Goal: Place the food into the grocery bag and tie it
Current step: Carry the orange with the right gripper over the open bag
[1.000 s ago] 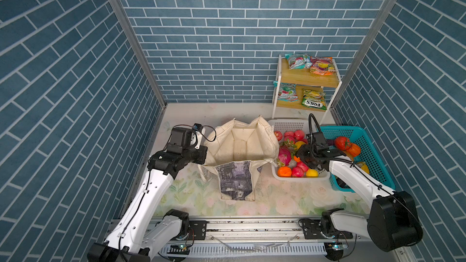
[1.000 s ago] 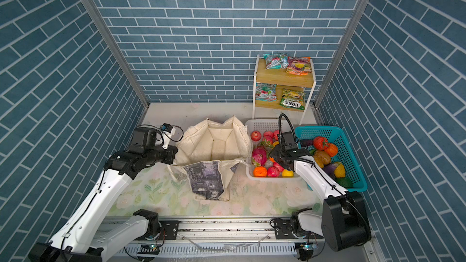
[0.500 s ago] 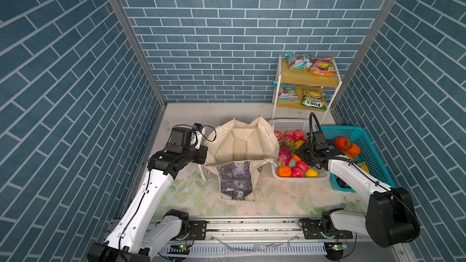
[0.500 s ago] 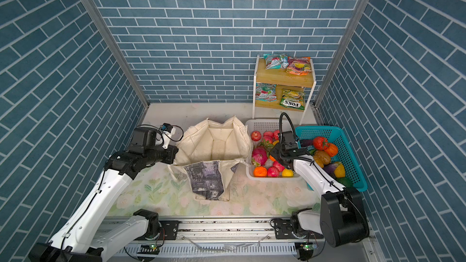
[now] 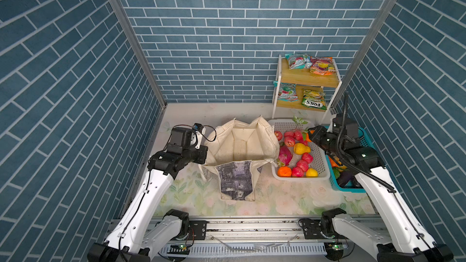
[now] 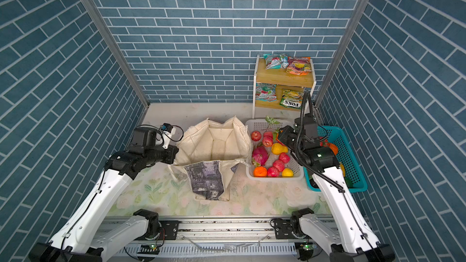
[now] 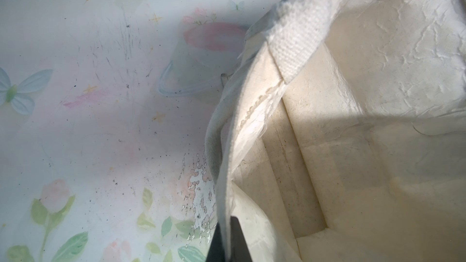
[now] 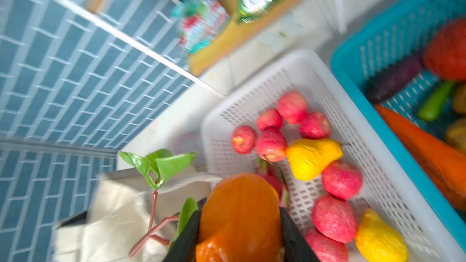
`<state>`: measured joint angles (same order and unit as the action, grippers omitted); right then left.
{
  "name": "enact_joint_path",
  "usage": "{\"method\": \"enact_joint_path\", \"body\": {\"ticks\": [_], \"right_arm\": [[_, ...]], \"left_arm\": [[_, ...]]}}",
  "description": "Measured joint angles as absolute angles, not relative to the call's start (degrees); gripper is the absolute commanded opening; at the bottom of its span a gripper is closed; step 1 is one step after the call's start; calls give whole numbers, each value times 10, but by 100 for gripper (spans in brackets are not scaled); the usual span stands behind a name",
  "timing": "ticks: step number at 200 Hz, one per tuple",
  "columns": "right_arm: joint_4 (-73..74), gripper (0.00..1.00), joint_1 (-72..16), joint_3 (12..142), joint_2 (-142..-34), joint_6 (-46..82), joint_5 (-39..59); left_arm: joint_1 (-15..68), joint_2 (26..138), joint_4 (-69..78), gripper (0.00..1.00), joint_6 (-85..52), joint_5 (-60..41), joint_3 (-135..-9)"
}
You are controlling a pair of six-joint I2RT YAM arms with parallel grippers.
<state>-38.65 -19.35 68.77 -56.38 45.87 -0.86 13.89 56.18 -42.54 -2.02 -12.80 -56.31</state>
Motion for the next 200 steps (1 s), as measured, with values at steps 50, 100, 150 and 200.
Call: {"method": "enact_joint_path", "body": {"ticks": [50,100,150,200], "right_arm": [[-409,27,-390,823,-672,381,-13],[-431,27,-503,889,-867,321,-28],[-442,28,-521,908,-945,310,-12],[-432,32,-526,943,-1016,310,3]], "left_arm": [[139,557,-425,0,-21,-132,-563],[139,555,-425,0,-21,-131,-563],[139,555,-425,0,-21,-131,-563],[139,555,-422,0,-21,-131,-560]]}}
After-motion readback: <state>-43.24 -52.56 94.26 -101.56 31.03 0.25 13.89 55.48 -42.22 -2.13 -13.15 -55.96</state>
